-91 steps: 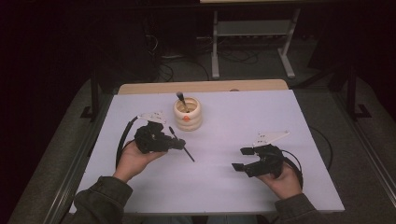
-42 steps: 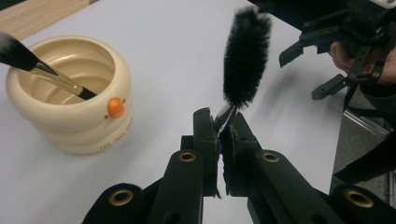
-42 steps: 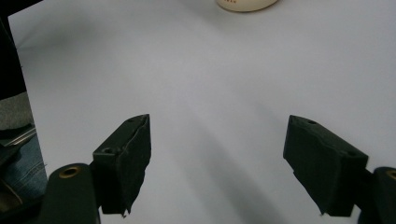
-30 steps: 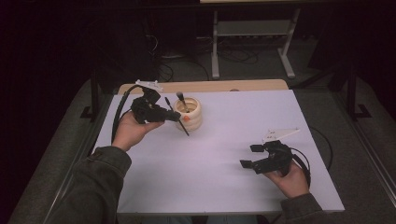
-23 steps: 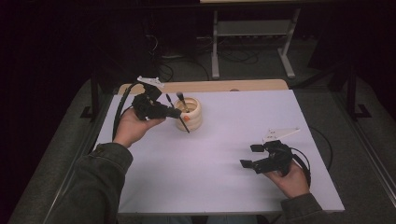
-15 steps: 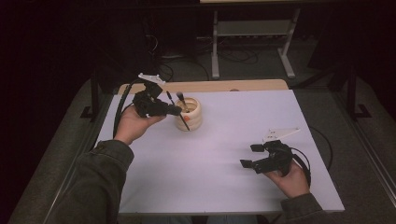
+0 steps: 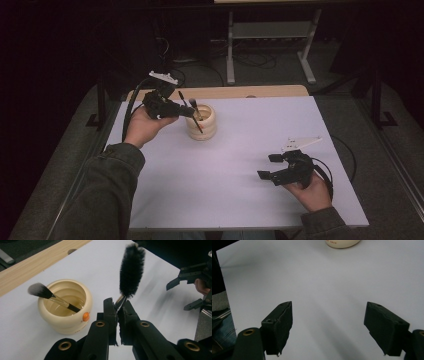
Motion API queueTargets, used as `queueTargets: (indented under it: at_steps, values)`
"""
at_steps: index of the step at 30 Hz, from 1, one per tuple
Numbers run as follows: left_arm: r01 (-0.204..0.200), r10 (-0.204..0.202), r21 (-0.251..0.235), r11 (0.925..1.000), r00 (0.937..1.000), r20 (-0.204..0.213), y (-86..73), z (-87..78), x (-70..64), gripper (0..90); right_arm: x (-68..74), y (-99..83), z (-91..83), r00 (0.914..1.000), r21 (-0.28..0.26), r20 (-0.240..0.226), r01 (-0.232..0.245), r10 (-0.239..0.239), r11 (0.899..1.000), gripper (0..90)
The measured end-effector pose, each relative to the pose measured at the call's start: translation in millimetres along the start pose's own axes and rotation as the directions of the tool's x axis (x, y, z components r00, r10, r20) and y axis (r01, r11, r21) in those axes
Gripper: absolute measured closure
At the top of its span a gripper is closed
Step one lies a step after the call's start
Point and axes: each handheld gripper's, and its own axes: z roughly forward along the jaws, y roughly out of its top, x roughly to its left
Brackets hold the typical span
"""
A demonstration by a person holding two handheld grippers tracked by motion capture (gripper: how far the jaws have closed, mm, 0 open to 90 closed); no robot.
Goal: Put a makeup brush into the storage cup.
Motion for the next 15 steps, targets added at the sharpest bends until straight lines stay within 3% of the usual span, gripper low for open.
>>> queueTargets:
  at_steps: [15]
  values:
    - [-0.001, 0.001, 0.012, 0.9999, 0.9996, -0.029, 12.0, 5.2, 5.5, 85.3, -0.4, 0.4, -1.0, 1.0, -0.005, -0.005, -0.004, 0.004, 1.0, 22.1]
